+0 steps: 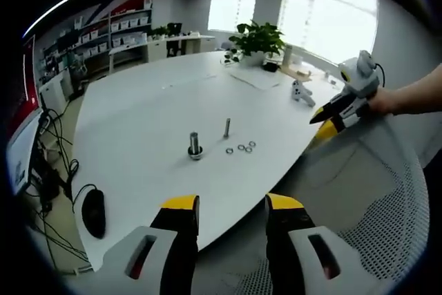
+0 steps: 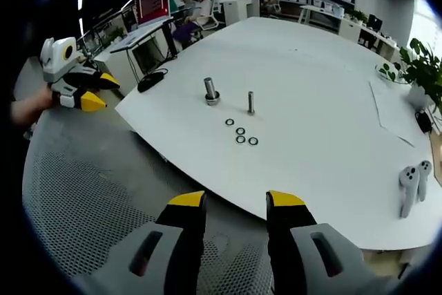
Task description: Place the washer onto the threaded stud by aligning its center hole with the stud, sliding it down to the base, and recovering from edge contact or off-axis alignment until the washer reaches the visible bottom stop.
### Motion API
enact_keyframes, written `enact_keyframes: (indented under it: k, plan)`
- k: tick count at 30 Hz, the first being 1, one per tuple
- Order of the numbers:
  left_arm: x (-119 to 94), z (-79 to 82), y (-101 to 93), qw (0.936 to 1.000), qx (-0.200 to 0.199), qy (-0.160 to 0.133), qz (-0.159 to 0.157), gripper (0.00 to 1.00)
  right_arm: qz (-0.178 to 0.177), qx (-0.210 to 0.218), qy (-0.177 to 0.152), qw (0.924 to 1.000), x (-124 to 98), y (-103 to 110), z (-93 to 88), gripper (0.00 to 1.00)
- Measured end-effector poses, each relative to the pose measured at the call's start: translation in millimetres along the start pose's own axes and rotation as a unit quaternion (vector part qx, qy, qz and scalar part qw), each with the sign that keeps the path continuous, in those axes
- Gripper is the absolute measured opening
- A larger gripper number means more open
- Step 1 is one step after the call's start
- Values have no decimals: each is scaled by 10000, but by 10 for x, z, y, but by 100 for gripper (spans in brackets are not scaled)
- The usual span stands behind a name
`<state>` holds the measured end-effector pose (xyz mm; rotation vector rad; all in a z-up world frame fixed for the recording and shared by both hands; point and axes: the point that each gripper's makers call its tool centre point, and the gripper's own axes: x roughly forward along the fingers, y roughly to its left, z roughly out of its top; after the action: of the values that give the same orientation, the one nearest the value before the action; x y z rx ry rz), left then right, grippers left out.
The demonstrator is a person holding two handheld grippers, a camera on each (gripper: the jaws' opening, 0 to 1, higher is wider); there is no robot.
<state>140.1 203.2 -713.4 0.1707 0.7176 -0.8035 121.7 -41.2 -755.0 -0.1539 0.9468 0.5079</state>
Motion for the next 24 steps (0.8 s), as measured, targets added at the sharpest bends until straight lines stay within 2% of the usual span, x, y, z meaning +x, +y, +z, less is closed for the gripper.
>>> enact_keyframes:
  k: [7,14,18,22,24]
  plan:
    - [-18,18,3,9998,-174,-92,-83,35,-19,-40,105,9999,11,-5,-30,37]
    - [-32,112,-46,9993,-150,-299,-179,32,-74,-154,175,9997,8,-29,-59,36]
    - [-14,67,-67,9994,-168,-208,-221,34,-146,-90,217,9996,2,-53,-79,35]
    - [-25,85,-65,9993,-144,-264,-205,34,-152,-163,252,9994,11,-63,-92,35]
    - [-19,99,-57,9992,-202,-276,-218,34,-426,-244,305,9983,-9,-170,-91,38]
